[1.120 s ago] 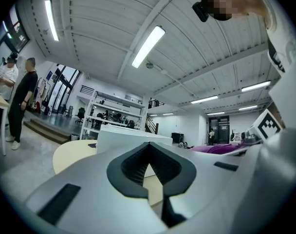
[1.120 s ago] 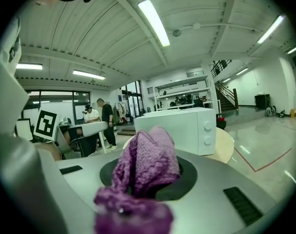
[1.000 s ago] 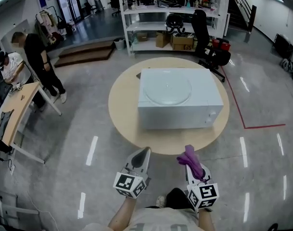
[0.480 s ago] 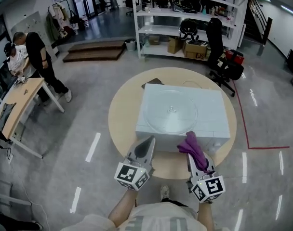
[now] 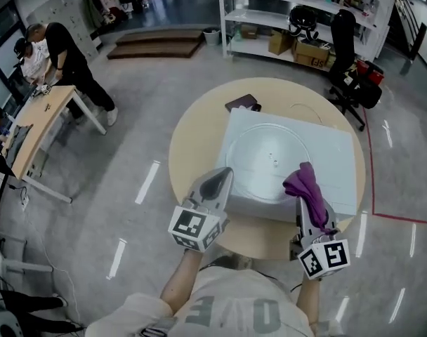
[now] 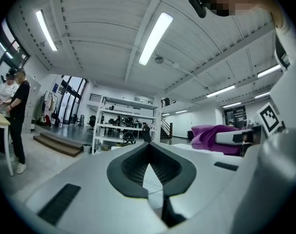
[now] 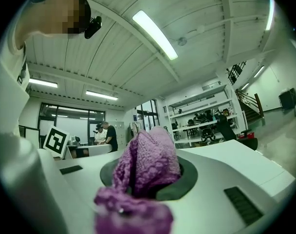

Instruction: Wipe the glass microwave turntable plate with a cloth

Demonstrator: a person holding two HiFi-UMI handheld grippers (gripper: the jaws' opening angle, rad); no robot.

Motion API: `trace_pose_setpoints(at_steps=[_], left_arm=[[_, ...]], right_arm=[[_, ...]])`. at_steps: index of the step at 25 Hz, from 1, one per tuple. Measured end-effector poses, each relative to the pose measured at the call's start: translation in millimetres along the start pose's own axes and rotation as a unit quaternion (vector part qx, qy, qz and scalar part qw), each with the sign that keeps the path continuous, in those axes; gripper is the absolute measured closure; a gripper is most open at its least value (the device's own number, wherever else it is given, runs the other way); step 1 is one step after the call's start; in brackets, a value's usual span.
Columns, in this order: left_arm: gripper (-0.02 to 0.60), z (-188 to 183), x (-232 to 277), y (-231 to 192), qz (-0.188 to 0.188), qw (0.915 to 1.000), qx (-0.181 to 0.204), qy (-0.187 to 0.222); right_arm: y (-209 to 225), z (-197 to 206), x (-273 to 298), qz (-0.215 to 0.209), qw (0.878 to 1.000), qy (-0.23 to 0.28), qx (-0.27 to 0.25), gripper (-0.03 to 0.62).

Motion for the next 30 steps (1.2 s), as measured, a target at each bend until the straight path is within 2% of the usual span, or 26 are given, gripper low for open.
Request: trace_pose_setpoints(at_steps=[5,10,14,21,23,30], left_arm=[[0.578,-8,21,-13,0.027,0.9972,0.019,-0.067],[0.578,4,23,-20,0.019,0.9912,0.056,-0.118],[0.578,14,31,-22,0.043,0.9839,0.053,-0.165],[0.578,27,34,-19,0.057,0.9672,0.072,-0.237],[0.578,29,38,-19,0.059,0.9647,0.075,-0.246],[0.578,31,35,-16,0.065,0.9654,0.079,-0.240]], right_arm=[[-5,-4,19,0.023,0.999,-0.020,-0.016,0.546],[-23,1,26,0.029,0.998,-0.037,-0.034,0.546],[-24,3,25,0.033,0.998,-0.044,-0.021,0.546],[-26,18,21,0.039,0.997,-0.071,-0.011,0.546],[-24,21,22,0.038,0.996,-0.076,-0.013,0.546],[-28,15,22,0.026,0.996,-0.081,-0.041,0.546]])
Point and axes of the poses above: the fingertips, and each gripper's own axes: x forward along the fingers, y to its right, z out of its underside, the point moved 4 cm from there along -x, backward along the fingers, and after that the axes turned 14 degrees about -y, right-handed, at the moved point
